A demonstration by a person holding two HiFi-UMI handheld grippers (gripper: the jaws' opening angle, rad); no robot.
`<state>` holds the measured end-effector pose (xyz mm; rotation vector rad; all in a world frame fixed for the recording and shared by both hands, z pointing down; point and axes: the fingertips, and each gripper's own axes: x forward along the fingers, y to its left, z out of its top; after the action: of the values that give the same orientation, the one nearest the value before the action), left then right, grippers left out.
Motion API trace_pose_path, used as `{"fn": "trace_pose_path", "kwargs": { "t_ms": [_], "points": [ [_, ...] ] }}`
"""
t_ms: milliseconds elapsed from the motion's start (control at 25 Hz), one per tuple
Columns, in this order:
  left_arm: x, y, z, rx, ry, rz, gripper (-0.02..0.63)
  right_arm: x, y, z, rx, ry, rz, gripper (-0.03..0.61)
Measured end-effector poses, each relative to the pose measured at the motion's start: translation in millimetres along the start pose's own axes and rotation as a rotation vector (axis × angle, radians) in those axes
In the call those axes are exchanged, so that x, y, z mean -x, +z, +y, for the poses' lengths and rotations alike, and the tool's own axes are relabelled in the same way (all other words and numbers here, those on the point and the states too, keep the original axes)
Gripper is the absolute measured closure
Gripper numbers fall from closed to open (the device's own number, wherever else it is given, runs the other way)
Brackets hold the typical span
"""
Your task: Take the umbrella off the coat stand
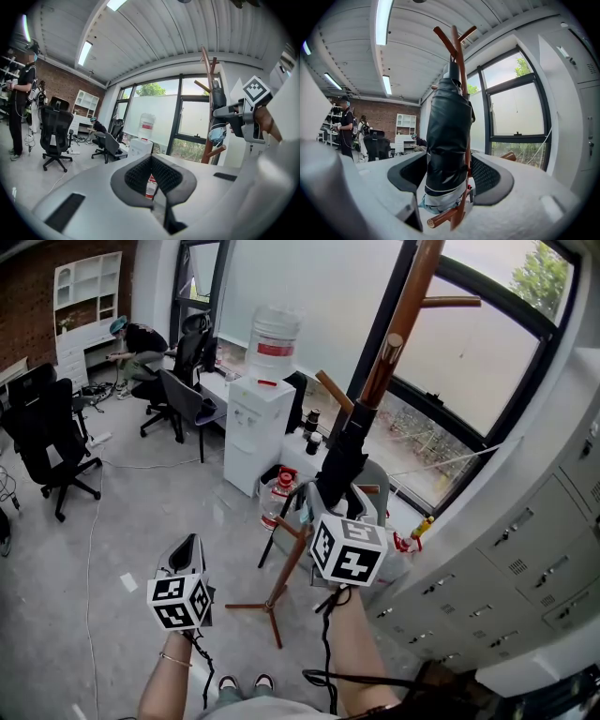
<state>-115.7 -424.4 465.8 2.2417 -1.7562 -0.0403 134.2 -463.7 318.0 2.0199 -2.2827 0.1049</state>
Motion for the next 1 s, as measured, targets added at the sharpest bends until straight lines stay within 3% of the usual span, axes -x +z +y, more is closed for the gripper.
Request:
{"fn": "trace_pose_path", "kwargs": {
  "t_ms": [600, 1000],
  "points": [
    [-8, -8, -8, -0.017, -0.002, 0.028, 0.609, -9, -2, -1, -0.012, 0.020, 0.041, 0.305],
    [-7, -11, -10, -0.007, -0.010, 0.028, 0.609, -4, -4, -2, -0.008, 0.010, 0.050, 0.345]
  ]
}}
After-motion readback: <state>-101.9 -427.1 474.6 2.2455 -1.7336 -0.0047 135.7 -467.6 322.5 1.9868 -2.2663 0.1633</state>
